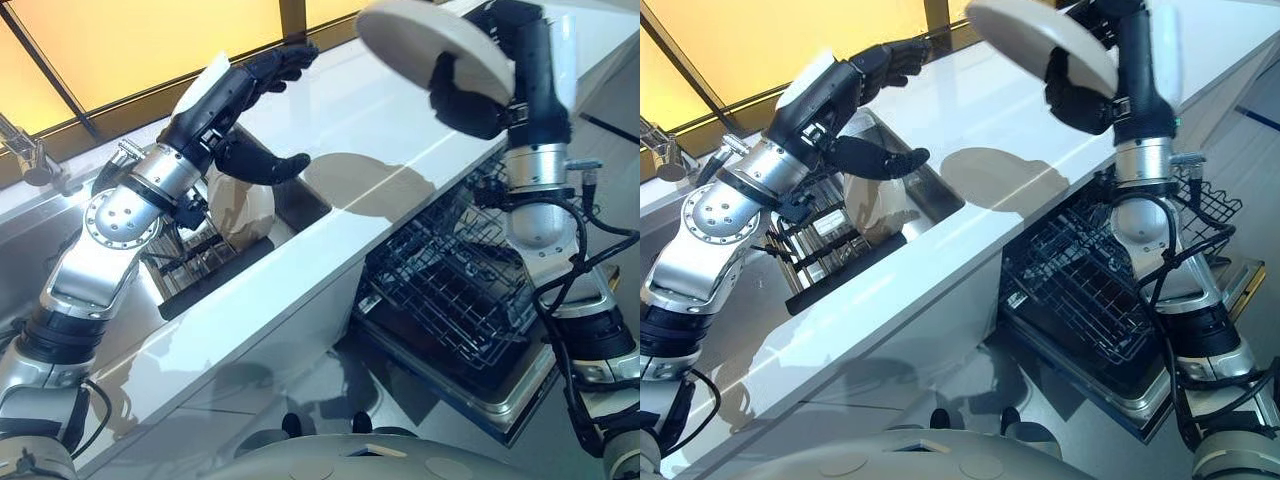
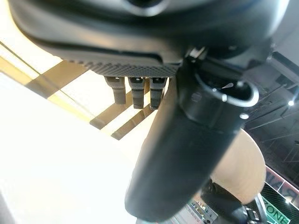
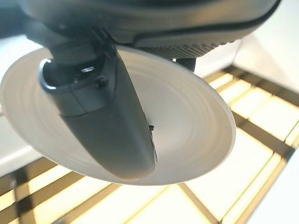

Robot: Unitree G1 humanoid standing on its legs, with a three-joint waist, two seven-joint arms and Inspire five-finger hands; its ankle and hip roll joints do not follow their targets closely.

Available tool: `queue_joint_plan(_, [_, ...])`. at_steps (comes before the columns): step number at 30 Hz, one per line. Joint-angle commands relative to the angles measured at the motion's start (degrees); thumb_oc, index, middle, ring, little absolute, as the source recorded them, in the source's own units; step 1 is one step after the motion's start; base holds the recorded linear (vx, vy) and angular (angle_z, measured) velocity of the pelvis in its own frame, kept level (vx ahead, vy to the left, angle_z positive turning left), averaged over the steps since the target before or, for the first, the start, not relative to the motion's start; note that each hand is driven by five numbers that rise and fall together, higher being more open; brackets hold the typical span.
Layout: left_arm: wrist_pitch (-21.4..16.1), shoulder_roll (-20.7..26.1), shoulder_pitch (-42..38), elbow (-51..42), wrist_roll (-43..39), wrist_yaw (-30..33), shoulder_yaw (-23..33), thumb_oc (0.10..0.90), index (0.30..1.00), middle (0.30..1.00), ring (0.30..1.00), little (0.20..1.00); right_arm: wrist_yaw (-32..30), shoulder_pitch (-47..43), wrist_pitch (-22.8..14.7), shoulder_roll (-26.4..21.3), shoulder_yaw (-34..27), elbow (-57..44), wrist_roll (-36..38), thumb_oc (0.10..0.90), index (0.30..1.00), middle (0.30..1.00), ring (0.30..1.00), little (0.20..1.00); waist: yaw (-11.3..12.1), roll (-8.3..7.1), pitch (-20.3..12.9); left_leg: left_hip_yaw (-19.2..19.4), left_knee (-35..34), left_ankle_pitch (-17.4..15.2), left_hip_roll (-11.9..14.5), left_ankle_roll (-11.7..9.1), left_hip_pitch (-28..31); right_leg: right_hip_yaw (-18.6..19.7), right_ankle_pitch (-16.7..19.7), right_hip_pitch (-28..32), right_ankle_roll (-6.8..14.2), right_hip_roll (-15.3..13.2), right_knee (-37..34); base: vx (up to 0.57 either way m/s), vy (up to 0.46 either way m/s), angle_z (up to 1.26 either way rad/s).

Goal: Pick up plates and place into dishwasher.

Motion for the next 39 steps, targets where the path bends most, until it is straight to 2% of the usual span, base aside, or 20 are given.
queue_joint_plan(1, [-4.5,3.8,-0.5,-1.5,-3.1,4.6,7.7,0.800,0.900,0.900,0.900,0.900,-7.3,-6.6,-3.9,-4.2,-4.7,-0.5,-4.7,0.100,0.300,0.300,0.300,0.200,0.7,-1.14,-6.8,-1.2,0.3,-2.7,-3.5,-0.1,-1.0,-2.2,-0.1,-1.0,4.6,0.1,1.5,-0.01,-0.008,0.05])
queue_joint_plan(4, [-5.3,4.6,2.7,0.6,-1.3,8.6,11.6,0.800,0.900,0.900,0.900,0.900,-11.1,-4.3,-3.9,-6.0,-8.3,1.8,-6.0,0.100,0.300,0.300,0.300,0.200,1.0,-1.22,-6.9,-1.5,0.4,-2.7,-3.5,0.1,-1.1,-2.3,-0.4,-1.0,4.5,0.1,1.7,0.00,-0.014,0.05])
queue_joint_plan(11, [-10.3,3.8,12.7,8.9,4.2,15.1,21.5,0.800,0.900,0.900,0.900,0.900,-19.3,5.1,-2.8,-8.2,-20.0,5.7,-4.9,0.100,0.300,0.300,0.300,0.200,0.4,-1.35,-7.0,-2.1,0.2,-2.8,-3.5,0.4,-1.0,-1.9,-0.7,-1.0,4.2,0.4,2.0,0.00,-0.008,0.07])
queue_joint_plan(17, [-14.0,3.9,17.7,14.0,6.8,20.8,27.8,0.800,0.900,0.900,0.900,0.900,-18.7,14.7,-1.7,-7.8,-27.5,9.3,-2.7,0.100,0.300,0.300,0.300,0.200,-0.5,-1.24,-7.1,-1.5,0.1,-2.7,-3.4,0.3,-1.1,-1.3,-0.5,-1.4,4.2,0.5,2.0,0.01,0.000,-0.01])
queue_joint_plan(20, [-14.5,2.9,20.4,14.7,6.5,20.4,30.1,0.800,0.900,0.900,0.900,0.900,-16.1,19.4,-1.7,-5.8,-29.0,11.6,-1.9,0.100,0.300,0.300,0.300,0.200,-0.9,-1.17,-6.9,-1.2,0.1,-2.7,-3.3,0.3,-1.1,-1.1,-0.5,-1.6,4.3,0.5,2.2,0.00,-0.005,-0.07])
queue_joint_plan(24, [-14.4,0.3,23.2,15.1,3.7,19.0,31.3,0.800,0.900,0.900,0.900,0.900,-12.2,23.0,-1.2,-2.6,-28.1,13.6,-2.2,0.100,0.300,0.300,0.300,0.200,-1.6,-1.16,-6.6,-1.1,0.1,-2.7,-3.3,0.4,-1.0,-0.7,-0.4,-1.7,4.3,0.5,2.2,0.00,0.000,0.00])
queue_joint_plan(27, [-14.2,-3.0,24.6,16.9,4.9,19.0,30.2,0.800,0.900,0.900,0.900,0.900,-10.4,24.7,-1.5,0.8,-25.8,15.1,-3.3,0.100,0.300,0.300,0.300,0.200,-2.1,-1.11,-6.3,-0.9,0.1,-2.7,-3.3,0.6,-0.8,-0.1,-0.6,-1.8,4.2,0.5,2.6,-0.01,-0.007,-0.03])
queue_joint_plan(34, [-12.5,-7.2,25.8,20.7,5.5,18.0,27.9,0.800,0.900,0.900,0.900,0.900,-6.6,26.2,-2.1,3.8,-22.4,18.3,-4.9,0.100,0.300,0.300,0.300,0.200,-2.3,-1.10,-5.5,-0.8,0.1,-2.7,-3.3,0.8,-0.7,0.1,-0.6,-2.0,4.0,0.6,3.1,-0.01,-0.011,-0.09])
queue_joint_plan(39, [-12.4,-10.1,28.1,21.3,5.5,17.4,27.3,0.800,0.900,0.900,0.900,0.900,-2.4,27.5,-1.2,5.2,-19.8,20.7,-5.4,0.100,0.300,0.300,0.300,0.200,-2.1,-1.29,-4.9,-0.8,0.1,-2.6,-3.2,0.8,-0.7,-0.2,-0.8,-2.2,3.9,0.6,3.5,0.00,0.000,0.00])
